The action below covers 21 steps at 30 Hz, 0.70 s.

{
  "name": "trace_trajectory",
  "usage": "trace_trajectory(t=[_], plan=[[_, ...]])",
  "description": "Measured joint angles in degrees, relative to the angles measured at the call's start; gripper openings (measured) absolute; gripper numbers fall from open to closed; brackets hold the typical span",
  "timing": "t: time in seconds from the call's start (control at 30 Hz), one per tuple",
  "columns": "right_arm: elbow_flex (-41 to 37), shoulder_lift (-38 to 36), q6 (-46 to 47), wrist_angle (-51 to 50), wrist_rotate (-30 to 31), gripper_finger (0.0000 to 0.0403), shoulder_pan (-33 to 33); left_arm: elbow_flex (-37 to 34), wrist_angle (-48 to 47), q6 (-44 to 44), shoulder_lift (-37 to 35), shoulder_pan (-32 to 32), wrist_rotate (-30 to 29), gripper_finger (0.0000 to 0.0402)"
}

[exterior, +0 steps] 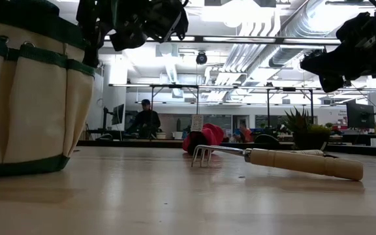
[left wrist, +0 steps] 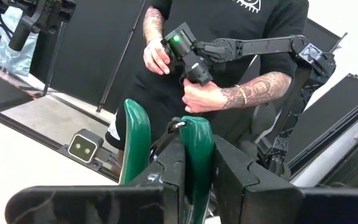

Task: Pick & Place Garden tools in Gardening bag
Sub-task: Put the left shear scissor into the gardening bag

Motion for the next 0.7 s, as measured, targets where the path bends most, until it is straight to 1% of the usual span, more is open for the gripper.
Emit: trace_trajectory(t=[0.47,0.7], plan=[[-0.01,0.00,0.00,0.00,0.00,0.0003,-0.01,-0.02,-3.16,0.42,0.29,-1.26,0.06,0.0045],[0.00,-0.01,0.00,0.00,0.00,0.0003,0.00,-0.02,-3.19,0.09,0.29,-1.62,0.06,0.0045]])
